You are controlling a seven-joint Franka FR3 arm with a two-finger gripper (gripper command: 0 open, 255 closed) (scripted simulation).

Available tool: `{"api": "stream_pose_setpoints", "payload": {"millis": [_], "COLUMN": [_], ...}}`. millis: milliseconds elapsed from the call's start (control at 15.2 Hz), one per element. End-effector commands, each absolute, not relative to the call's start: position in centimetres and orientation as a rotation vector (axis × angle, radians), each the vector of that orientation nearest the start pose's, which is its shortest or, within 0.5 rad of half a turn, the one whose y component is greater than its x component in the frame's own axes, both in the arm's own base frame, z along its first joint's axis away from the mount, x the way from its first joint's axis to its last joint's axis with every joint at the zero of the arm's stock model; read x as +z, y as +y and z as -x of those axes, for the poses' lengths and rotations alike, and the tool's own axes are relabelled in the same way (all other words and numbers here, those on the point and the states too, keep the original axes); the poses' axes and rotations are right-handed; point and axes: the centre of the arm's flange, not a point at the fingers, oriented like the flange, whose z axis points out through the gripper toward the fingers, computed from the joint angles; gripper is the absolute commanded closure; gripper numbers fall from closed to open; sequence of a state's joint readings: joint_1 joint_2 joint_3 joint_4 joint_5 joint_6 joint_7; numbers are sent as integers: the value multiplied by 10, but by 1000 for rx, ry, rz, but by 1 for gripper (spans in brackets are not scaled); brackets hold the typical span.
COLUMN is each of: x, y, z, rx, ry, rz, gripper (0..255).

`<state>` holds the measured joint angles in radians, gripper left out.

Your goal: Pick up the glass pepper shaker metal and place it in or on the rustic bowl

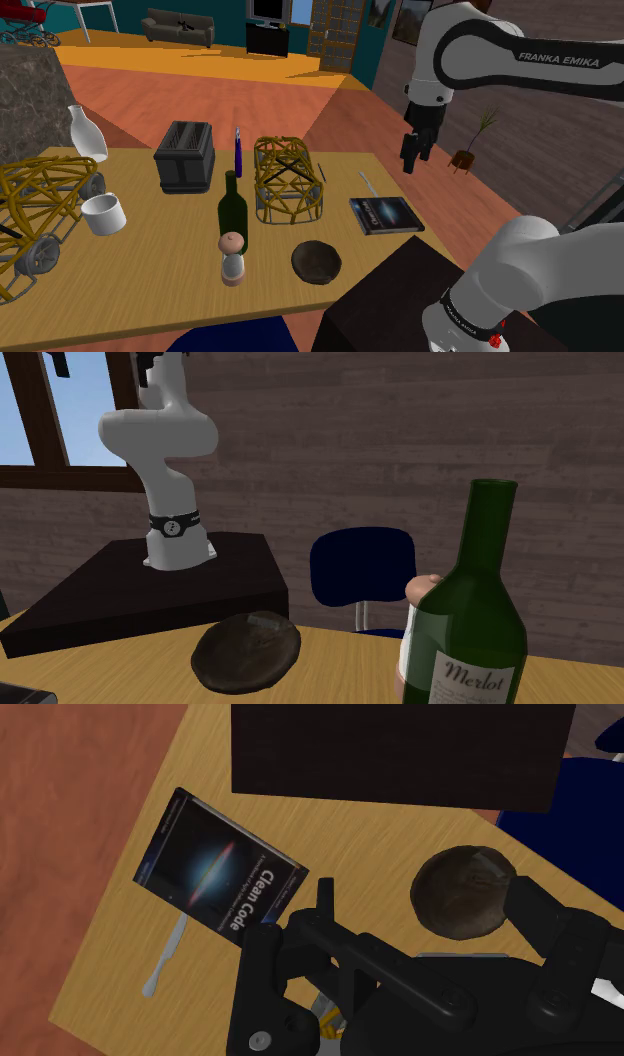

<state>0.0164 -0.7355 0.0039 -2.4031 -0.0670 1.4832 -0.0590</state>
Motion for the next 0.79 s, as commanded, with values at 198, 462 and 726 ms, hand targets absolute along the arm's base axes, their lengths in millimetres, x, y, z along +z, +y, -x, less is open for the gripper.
{"api": "stream_pose_setpoints", "payload": {"millis": [198, 462, 726], "x": [530, 507, 484], "y": [33, 77, 122], "z": [-321, -340, -359], "rx": [279, 254, 229], "ry": [-130, -136, -143], "rz": [3206, 3224, 3243], "gripper": [0, 0, 0]}}
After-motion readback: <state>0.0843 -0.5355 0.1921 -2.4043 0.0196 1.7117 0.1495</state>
